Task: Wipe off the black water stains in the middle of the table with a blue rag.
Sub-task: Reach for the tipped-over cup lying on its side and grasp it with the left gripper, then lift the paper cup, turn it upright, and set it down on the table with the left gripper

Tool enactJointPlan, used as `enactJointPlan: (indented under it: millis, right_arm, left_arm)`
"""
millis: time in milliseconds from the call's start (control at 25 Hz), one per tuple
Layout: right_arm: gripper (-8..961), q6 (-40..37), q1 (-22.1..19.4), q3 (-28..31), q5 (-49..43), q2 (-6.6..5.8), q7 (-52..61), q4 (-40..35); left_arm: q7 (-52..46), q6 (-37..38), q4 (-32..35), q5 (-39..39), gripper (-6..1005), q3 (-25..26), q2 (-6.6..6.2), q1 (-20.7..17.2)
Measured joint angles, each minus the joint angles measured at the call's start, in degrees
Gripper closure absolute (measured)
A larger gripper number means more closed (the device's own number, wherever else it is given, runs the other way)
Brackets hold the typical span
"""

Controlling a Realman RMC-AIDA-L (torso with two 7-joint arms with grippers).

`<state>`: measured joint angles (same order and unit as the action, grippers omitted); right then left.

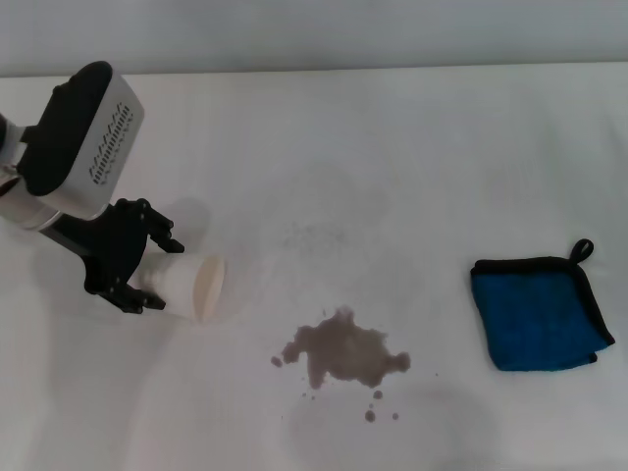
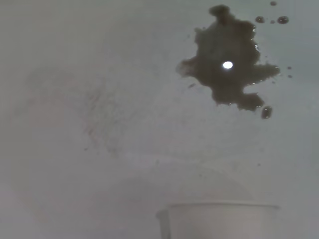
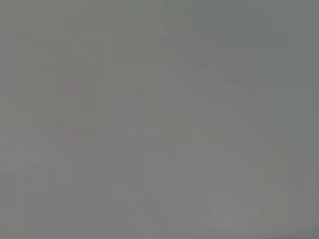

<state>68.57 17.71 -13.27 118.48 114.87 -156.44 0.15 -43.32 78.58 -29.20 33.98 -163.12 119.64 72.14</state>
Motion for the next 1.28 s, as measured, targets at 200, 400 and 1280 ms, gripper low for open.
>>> enactJointPlan:
  millis: [200, 400, 1280]
  right_arm:
    - [96, -0.02, -0.04, 0.00, -0.01, -0.01, -0.01, -0.08]
    - [96, -0.20, -0.05, 0.00, -0.15, 0.00, -0.10, -0.21]
    - [96, 0.55, 0.83, -0.45, -0.38, 0.00, -0.02, -1.68]
  left_arm:
    - [-2.05, -0.90, 1.12, -1.58, 327, -0.01, -0.12, -0.53]
    - [-5.32, 0.43, -0.25, -7.07, 348, -0.01, -0.34, -0.23]
    - [-4.15, 12.74, -2.60, -57.45, 381, 0.06, -0.45, -20.01]
